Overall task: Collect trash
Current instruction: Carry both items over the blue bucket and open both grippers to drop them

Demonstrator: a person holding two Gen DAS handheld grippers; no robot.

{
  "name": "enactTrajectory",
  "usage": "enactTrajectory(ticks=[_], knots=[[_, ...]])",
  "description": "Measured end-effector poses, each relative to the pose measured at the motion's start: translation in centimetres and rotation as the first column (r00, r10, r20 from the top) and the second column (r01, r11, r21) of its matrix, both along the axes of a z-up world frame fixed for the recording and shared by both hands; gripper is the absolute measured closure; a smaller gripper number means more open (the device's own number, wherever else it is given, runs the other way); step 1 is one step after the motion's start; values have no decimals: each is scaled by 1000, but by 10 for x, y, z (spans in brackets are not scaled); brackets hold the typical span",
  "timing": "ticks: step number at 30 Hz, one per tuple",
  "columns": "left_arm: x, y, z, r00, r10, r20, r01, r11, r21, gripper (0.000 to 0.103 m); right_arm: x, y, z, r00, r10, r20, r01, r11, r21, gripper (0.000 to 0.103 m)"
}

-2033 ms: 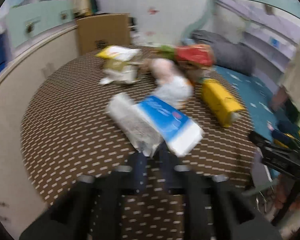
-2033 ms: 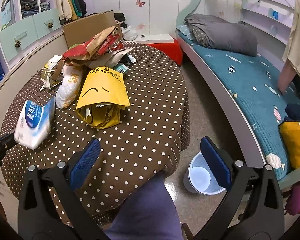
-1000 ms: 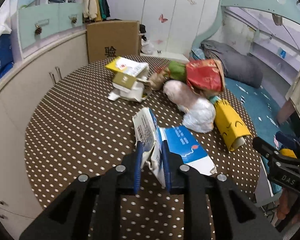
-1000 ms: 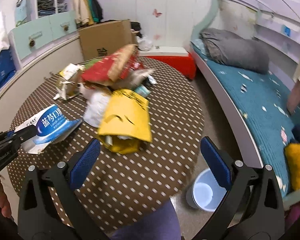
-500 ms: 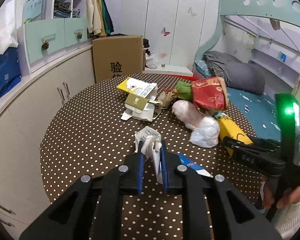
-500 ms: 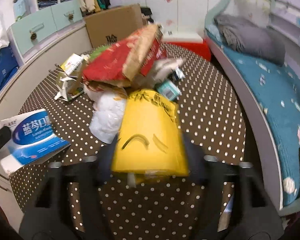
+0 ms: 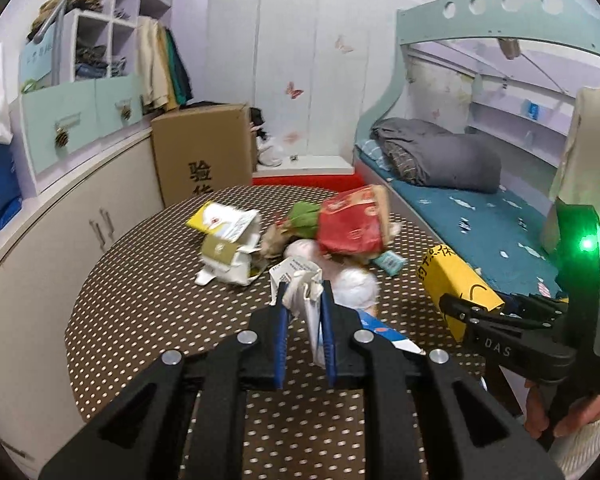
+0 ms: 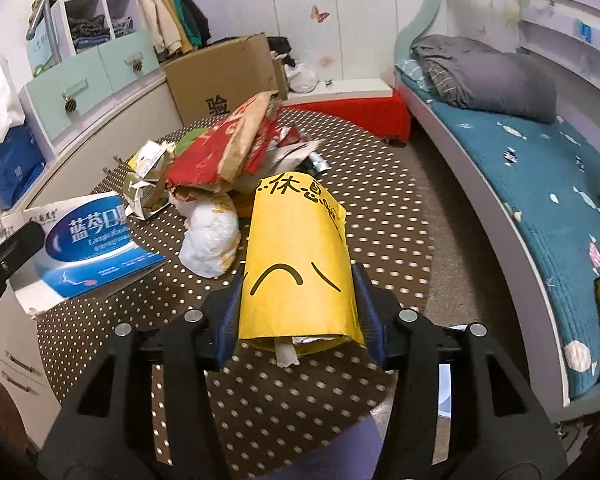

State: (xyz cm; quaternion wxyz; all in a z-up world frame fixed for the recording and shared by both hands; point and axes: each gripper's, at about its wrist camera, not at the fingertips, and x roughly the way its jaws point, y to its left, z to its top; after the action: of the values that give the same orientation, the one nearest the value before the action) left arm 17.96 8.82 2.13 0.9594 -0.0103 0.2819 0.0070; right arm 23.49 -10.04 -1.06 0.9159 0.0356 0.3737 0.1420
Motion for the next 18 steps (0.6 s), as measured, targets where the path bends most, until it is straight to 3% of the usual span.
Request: enactTrajectory(ticks=[10,18], knots=[[7,-54,9,991,-127,32,127,992,16,88,-26,-49,14,992,-102,72,101,995,11,51],[17,-107,3,965,-260,23,260,966,6,88,-50,-85,14,968,-207,142,214,976,-37,51]])
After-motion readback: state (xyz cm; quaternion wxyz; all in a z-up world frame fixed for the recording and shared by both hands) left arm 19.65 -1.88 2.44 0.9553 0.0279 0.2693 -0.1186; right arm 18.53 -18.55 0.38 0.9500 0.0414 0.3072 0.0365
